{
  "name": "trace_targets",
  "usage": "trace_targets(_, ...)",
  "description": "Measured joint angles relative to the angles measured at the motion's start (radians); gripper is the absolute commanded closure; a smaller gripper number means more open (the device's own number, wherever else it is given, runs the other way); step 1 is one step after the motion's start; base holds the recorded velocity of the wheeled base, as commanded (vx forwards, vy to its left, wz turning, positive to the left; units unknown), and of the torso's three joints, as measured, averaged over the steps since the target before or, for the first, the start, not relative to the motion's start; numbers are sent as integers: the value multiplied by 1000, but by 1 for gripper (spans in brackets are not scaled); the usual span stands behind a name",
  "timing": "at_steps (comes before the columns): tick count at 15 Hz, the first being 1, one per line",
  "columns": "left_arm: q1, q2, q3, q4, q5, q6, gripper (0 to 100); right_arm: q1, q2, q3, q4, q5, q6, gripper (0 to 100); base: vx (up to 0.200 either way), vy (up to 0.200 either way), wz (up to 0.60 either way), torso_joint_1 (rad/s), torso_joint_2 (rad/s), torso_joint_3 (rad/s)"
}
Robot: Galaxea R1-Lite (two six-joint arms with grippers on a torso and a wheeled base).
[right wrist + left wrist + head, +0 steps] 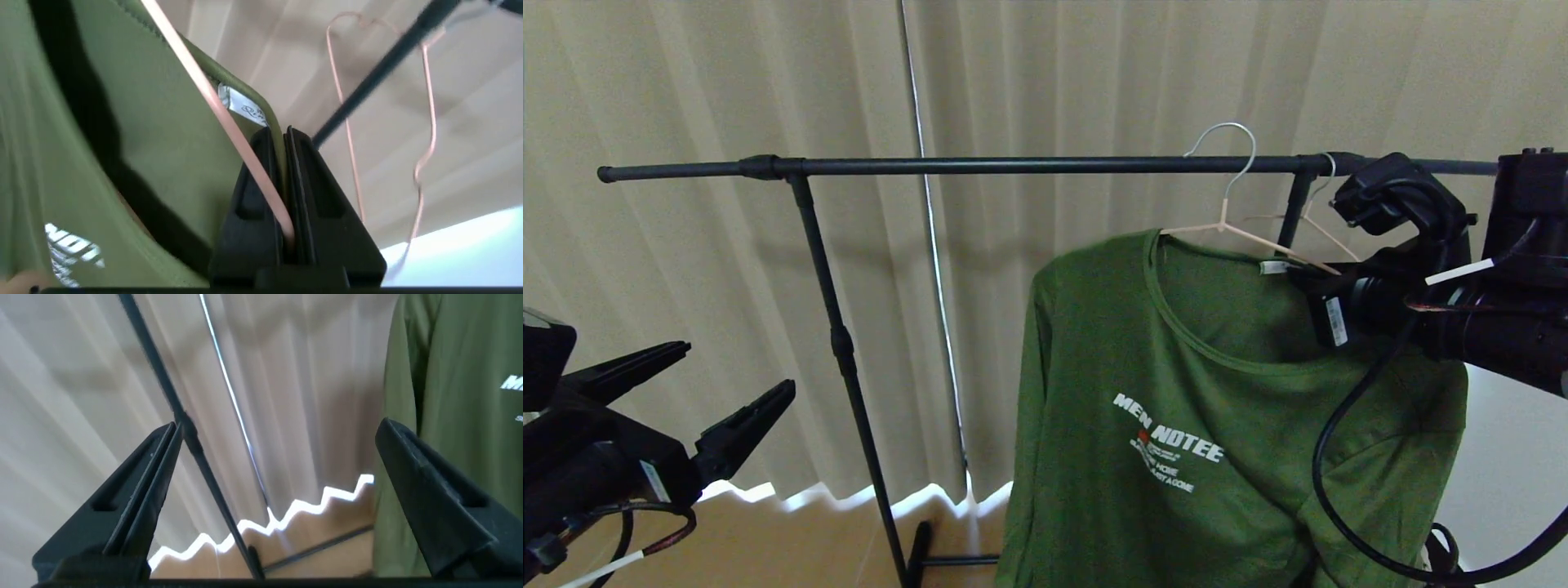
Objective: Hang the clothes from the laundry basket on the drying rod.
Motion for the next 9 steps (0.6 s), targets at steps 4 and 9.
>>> trace_targets(4,0,0,1,-1,0,1,0,2,8,0,-6,2,0,100,150,0,0,2,2,3)
trace_targets(9,-2,1,6,-1,0,4,0,5,30,-1,-12,7,50,100,0,0,0,0,0,0)
